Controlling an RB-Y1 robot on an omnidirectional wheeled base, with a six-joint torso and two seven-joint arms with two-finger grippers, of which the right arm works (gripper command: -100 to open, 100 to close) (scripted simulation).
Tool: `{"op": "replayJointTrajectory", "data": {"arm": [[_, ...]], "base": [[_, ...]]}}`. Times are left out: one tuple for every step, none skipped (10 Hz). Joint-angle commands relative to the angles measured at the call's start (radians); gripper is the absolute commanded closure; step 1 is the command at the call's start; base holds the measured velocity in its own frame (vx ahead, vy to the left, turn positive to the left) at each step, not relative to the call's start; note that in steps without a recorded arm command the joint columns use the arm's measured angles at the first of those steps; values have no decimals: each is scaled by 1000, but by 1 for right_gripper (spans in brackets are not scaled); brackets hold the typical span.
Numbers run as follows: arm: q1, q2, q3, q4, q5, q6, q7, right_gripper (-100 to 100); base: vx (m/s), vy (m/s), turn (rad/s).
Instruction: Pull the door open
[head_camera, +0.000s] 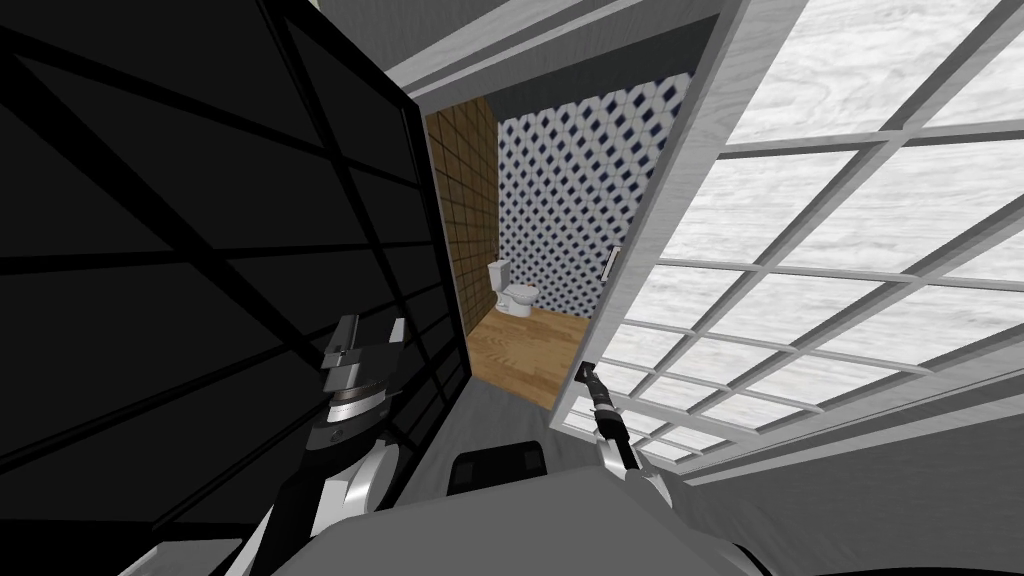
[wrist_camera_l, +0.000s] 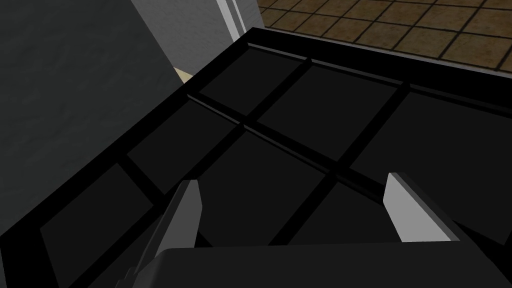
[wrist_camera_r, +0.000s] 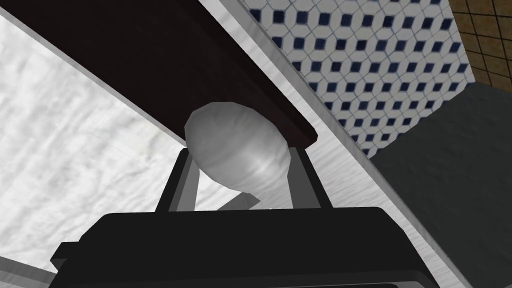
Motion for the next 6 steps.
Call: {"op": "replayJointTrajectory", "data": {"arm": [[-4,4,7,12,-7,-4,-40,100],[-5,3,14,12,-19,-4,-73,100],[-5,3,14,12,-19,-4,-81,100],[-6,2,22,12,-31,-3,-120,100],[-7,1,30,12,-44,-3,-145,100],[-7,1,30,12,-44,-3,-164,100]], "base": [[-32,-18,19],[-28,-16,24],[-28,-8,23],[-32,-10,35],[-50,-21,53],[-39,-15,25]]}}
